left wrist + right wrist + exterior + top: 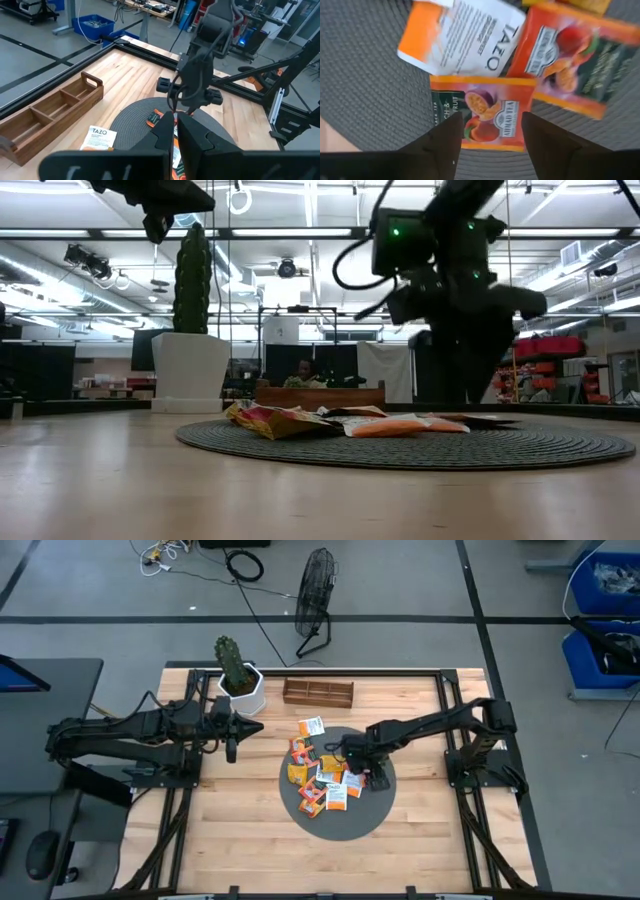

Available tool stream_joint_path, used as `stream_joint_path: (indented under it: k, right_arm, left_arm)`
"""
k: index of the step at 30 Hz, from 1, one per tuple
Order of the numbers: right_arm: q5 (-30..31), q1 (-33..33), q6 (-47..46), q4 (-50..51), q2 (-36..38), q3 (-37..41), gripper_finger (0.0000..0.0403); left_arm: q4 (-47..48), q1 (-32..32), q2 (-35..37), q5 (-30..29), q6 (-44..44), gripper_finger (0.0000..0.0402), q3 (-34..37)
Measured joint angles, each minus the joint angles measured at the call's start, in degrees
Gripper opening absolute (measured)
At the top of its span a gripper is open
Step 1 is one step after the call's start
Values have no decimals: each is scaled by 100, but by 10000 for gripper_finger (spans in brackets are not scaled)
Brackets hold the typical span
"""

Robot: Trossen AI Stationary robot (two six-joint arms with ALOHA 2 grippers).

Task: Pick & Place Tea
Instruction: Put the orange tea bag into the left section of the wooden organizer

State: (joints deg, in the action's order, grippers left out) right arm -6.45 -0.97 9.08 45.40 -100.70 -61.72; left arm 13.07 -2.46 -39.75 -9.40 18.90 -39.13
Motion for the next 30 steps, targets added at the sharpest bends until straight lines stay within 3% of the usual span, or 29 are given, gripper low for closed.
stream_joint_path:
  k: [8, 30]
  right_arm:
    - [143, -1, -411, -679, 16, 187, 196]
    - [233, -142, -72, -894, 41, 493, 185]
  left_arm:
    - [17, 1, 0, 1, 13, 26, 0]
    - [78, 2, 0, 1, 107, 26, 0]
